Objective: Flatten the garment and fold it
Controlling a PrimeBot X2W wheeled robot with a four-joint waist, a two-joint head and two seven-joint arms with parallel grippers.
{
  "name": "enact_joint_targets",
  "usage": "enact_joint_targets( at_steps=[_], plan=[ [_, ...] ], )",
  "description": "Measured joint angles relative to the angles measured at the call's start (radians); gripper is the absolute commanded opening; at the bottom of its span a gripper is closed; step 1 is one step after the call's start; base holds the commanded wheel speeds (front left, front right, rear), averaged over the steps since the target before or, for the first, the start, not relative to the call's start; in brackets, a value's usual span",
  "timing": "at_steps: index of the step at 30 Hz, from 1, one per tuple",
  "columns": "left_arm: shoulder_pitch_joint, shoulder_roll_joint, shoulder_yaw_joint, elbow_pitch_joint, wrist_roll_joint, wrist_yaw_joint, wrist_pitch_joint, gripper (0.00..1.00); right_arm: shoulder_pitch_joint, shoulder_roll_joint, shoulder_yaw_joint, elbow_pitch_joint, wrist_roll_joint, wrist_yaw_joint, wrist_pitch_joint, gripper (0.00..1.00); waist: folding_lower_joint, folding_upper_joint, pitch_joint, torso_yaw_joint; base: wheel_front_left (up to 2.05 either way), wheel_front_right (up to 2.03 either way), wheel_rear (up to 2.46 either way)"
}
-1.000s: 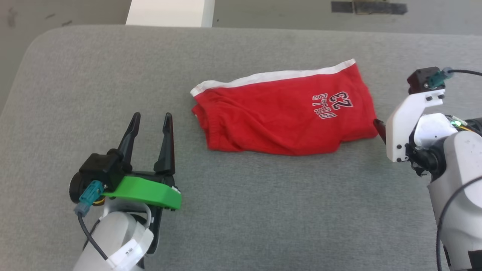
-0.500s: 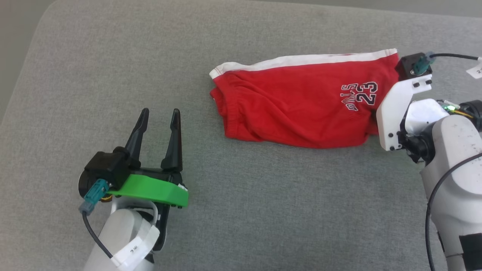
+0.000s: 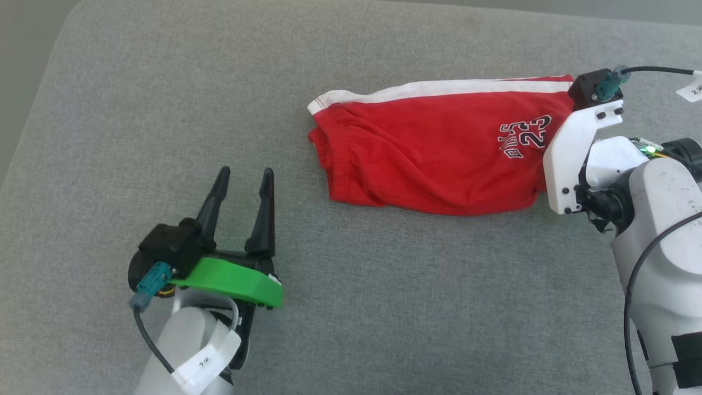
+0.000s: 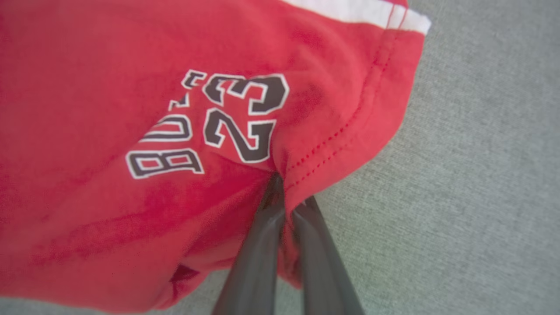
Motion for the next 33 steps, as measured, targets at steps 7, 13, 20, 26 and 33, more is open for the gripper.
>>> enact_joint_targets(
  at_steps=[7, 13, 20, 26, 33],
  plan=[
    [-0.052, -0.013, -0.066, 0.058, -0.08, -0.016, 0.249, 1.0, 0.018, -0.011, -0.01, 0.001, 0.017, 0.0, -0.004, 0.0, 0.0, 0.0, -0.031, -0.01, 0.0, 0.0, 0.0],
    [-0.196, -0.028, -0.138, 0.061, -0.126, 0.028, 0.63, 1.0, 0.021, -0.02, -0.01, -0.012, 0.017, 0.0, -0.003, 0.0, 0.0001, 0.0, -0.027, -0.014, 0.0, 0.0, 0.0],
    [-0.34, -0.021, -0.181, 0.146, -0.073, 0.096, 0.836, 1.0, 0.016, -0.015, 0.005, -0.043, 0.018, 0.0, 0.002, 0.0, 0.0001, 0.0, 0.009, -0.023, 0.0, 0.0, 0.0],
    [-0.395, -0.004, -0.198, 0.246, -0.058, 0.1, 0.881, 1.0, -0.004, -0.013, 0.027, -0.058, 0.021, 0.0, 0.004, 0.0, 0.0001, 0.0, 0.04, -0.043, 0.0, 0.0, 0.0],
    [-0.418, -0.004, -0.191, 0.292, -0.077, 0.084, 0.859, 0.0, -0.011, -0.011, 0.045, -0.063, 0.034, 0.0, -0.001, 0.0, 0.0001, 0.0, 0.051, -0.06, 0.0, 0.0, 0.0]
  ],
)
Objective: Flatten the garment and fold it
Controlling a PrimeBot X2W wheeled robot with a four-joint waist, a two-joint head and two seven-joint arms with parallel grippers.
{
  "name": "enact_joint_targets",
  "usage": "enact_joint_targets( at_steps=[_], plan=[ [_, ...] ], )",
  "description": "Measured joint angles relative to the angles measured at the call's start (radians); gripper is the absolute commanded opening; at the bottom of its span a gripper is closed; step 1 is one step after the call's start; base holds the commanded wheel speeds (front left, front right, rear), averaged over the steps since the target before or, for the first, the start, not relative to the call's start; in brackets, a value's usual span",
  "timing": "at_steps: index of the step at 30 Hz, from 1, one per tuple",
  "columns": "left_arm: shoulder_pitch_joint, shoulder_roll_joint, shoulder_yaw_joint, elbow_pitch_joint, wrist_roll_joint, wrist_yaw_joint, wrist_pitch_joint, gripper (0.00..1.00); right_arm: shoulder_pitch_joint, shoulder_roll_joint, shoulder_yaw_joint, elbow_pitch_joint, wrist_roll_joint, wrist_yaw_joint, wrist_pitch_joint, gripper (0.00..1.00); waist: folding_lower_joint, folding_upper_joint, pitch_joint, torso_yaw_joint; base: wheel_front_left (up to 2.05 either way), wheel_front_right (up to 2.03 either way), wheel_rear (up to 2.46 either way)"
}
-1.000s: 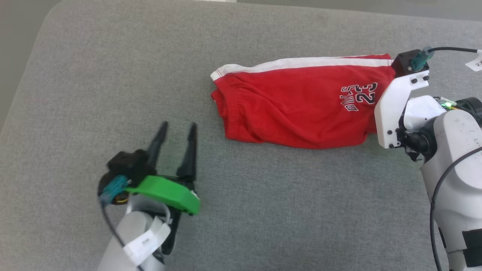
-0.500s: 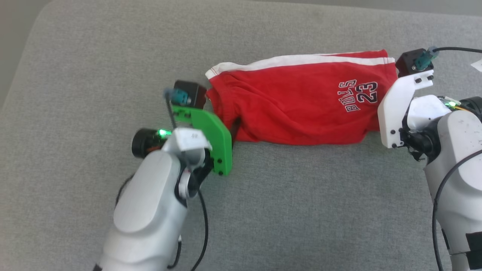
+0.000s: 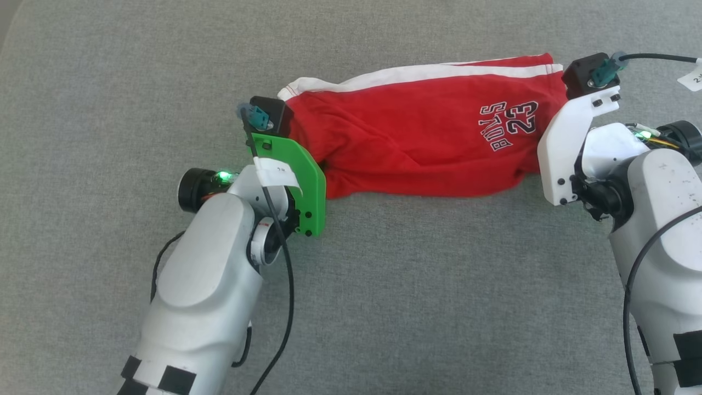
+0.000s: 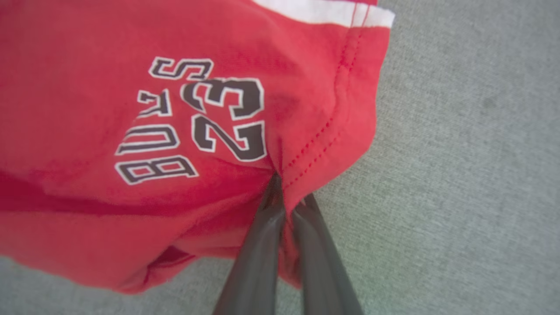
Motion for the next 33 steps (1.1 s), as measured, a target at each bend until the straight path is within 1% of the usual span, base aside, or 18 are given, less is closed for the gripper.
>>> enact_joint_targets(
  at_steps=[7, 12, 15, 19, 21, 25, 28, 33],
  plan=[
    [-0.002, -0.006, 0.011, 0.01, -0.055, -0.026, -0.023, 0.0, 0.007, -0.005, 0.001, 0.011, 0.019, 0.0, -0.003, 0.0, 0.0, 0.0, -0.019, 0.003, 0.0, 0.0, 0.0],
    [0.04, -0.007, 0.027, -0.01, -0.095, -0.046, -0.018, 0.0, 0.06, -0.015, -0.007, 0.002, 0.062, 0.0, -0.003, 0.0, 0.0001, 0.0, -0.058, 0.007, 0.0, 0.0, 0.0],
    [0.082, 0.0, 0.035, -0.04, -0.143, -0.063, 0.022, 0.0, 0.111, -0.025, -0.008, -0.023, 0.098, 0.0, 0.006, 0.0, 0.0001, 0.0, -0.09, 0.008, 0.0, 0.0, 0.0],
    [0.141, 0.028, 0.055, -0.109, -0.181, -0.061, 0.072, 0.0, 0.188, -0.04, -0.015, -0.074, 0.143, 0.0, 0.03, 0.0, 0.0, 0.0, -0.139, 0.005, 0.0, 0.0, 0.0],
    [0.172, 0.048, 0.06, -0.147, -0.185, -0.046, 0.102, 0.0, 0.226, -0.045, -0.024, -0.108, 0.157, 0.0, 0.037, 0.0, 0.0, 0.0, -0.165, 0.001, 0.0, 0.0, 0.0],
    [0.246, 0.067, 0.066, -0.22, -0.212, -0.029, 0.161, 0.0, 0.299, -0.05, -0.039, -0.173, 0.183, 0.0, 0.063, 0.0, 0.0, 0.0, -0.213, -0.007, 0.0, 0.0, 0.0],
    [0.316, 0.081, 0.072, -0.279, -0.247, -0.007, 0.212, 0.0, 0.361, -0.052, -0.055, -0.225, 0.198, 0.0, 0.087, 0.0, 0.0, 0.0, -0.247, -0.015, 0.0, 0.0, 0.0],
    [0.421, 0.121, 0.093, -0.383, -0.267, 0.045, 0.286, 0.0, 0.46, -0.048, -0.088, -0.316, 0.212, 0.0, 0.144, 0.0, 0.0, 0.0, -0.292, -0.031, 0.0, 0.0, 0.0]
  ],
)
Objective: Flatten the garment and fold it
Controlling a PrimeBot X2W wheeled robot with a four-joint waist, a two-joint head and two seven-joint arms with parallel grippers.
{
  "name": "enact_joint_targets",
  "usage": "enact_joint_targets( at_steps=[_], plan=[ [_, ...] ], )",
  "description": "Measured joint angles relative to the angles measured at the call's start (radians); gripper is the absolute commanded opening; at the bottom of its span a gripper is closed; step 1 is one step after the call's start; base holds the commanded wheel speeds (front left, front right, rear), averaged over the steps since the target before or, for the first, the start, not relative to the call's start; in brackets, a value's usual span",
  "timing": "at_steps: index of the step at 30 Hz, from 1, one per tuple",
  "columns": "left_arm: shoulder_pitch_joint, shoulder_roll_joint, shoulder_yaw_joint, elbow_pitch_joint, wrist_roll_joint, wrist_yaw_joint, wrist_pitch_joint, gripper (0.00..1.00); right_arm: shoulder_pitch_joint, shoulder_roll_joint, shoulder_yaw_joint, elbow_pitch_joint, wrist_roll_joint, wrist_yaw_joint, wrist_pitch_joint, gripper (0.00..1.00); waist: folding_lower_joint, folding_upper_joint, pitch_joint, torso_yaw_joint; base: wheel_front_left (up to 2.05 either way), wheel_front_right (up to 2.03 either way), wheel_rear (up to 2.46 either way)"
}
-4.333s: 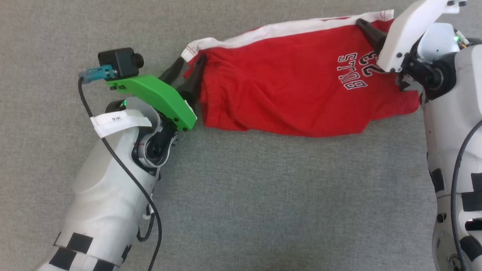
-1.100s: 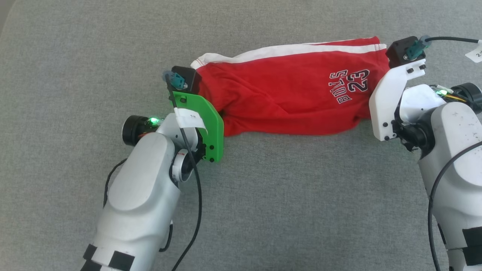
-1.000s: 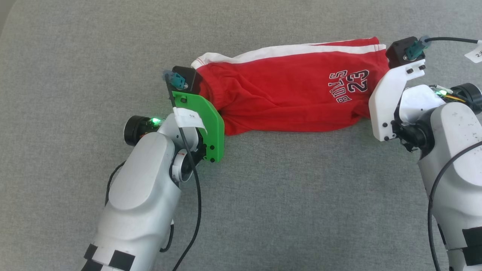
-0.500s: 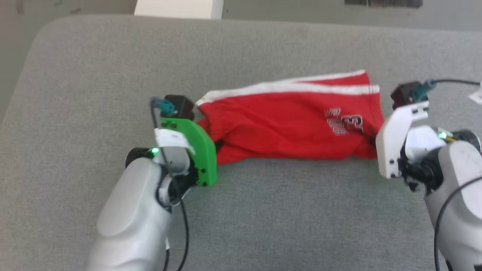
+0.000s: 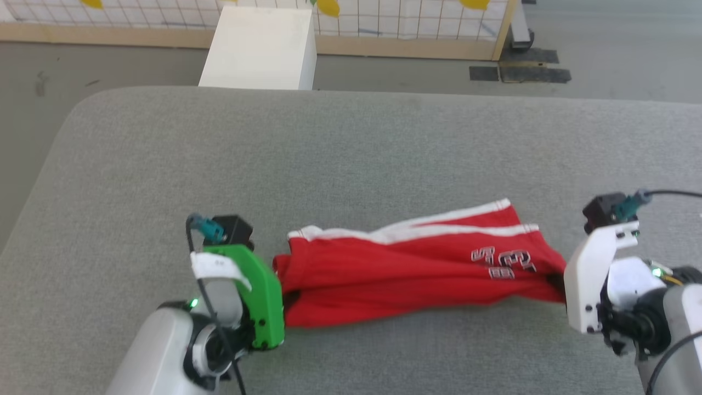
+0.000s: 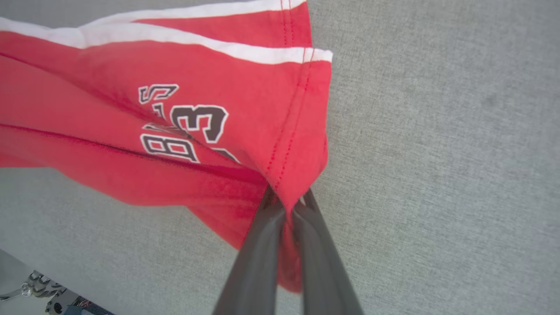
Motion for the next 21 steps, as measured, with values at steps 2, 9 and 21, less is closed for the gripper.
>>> enact_joint_targets(
  at_steps=[2, 9, 21],
  plan=[
    [0.033, 0.013, 0.007, -0.031, 0.0, 0.021, 0.013, 0.0, 0.035, 0.006, -0.012, -0.032, 0.001, 0.0, 0.018, 0.0, 0.0, 0.0, -0.009, -0.005, 0.0, 0.0, 0.0],
    [0.122, 0.02, 0.009, -0.026, -0.014, 0.059, 0.035, 0.0, 0.125, 0.027, -0.013, -0.064, -0.007, 0.0, 0.04, 0.0, 0.0, 0.0, 0.005, -0.01, 0.0, 0.0, 0.0],
    [0.143, -0.011, 0.026, 0.036, -0.056, 0.062, -0.001, 1.0, 0.143, 0.064, 0.006, 0.002, -0.007, 0.0, -0.042, 1.0, 0.0, 0.0, 0.019, -0.004, 0.0, 0.0, 0.0]
  ],
)
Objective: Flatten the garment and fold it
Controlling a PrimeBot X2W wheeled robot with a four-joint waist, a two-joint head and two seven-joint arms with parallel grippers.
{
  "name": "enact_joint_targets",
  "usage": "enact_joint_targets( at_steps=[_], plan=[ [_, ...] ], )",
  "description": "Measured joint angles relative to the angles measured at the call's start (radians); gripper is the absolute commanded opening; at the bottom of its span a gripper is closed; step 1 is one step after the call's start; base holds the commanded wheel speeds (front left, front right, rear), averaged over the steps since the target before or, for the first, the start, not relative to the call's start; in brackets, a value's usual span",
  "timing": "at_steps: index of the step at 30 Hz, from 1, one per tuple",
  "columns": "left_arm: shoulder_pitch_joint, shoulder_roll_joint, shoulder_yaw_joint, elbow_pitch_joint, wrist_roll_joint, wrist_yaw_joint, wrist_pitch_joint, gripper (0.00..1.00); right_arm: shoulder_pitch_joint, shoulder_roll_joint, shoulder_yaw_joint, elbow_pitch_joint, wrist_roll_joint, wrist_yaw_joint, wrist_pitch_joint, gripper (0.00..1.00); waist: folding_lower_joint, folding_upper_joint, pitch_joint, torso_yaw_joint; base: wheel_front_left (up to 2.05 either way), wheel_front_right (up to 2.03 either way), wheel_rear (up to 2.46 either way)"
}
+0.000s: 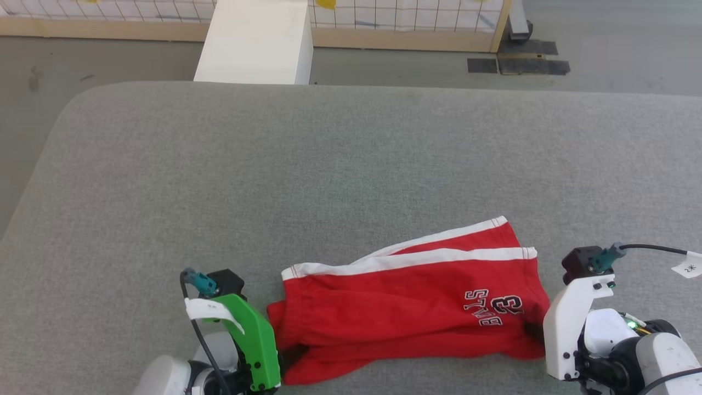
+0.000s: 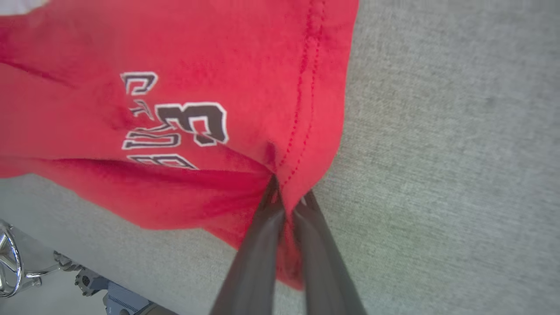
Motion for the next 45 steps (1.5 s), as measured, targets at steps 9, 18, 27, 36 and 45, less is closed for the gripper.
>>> enact_joint_targets(
  at_steps=[9, 18, 27, 36, 45],
  plan=[
    [0.004, 0.03, 0.05, -0.12, -0.022, 0.014, 0.015, 1.0, 0.001, 0.002, -0.067, -0.058, 0.07, 0.0, -0.016, 1.0, 0.0, 0.0, -0.051, 0.006, 0.0, 0.0, 0.0],
    [0.003, 0.022, 0.176, -0.24, -0.007, -0.039, -0.279, 1.0, -0.008, -0.042, -0.128, -0.116, 0.085, 0.0, -0.005, 1.0, 0.0, 0.0, -0.046, 0.017, 0.0, 0.0, 0.0],
    [-0.005, 0.013, 0.207, -0.132, 0.217, -0.171, -0.858, 1.0, -0.08, -0.141, -0.016, -0.035, 0.087, 0.0, -0.064, 1.0, 0.0, 0.0, 0.016, 0.035, 0.0, 0.0, 0.0],
    [-0.006, -0.019, 0.191, -0.008, 0.323, -0.18, -1.118, 1.0, -0.106, -0.166, 0.1, 0.04, 0.136, 0.0, -0.115, 1.0, 0.0, 0.0, 0.071, 0.07, 0.0, 0.0, 0.0],
    [-0.009, -0.048, 0.197, 0.022, 0.336, -0.189, -1.139, 1.0, -0.166, -0.174, 0.215, 0.081, 0.187, -0.001, -0.143, 1.0, 0.0, 0.0, 0.083, 0.08, 0.0, 0.0, 0.0]
  ],
)
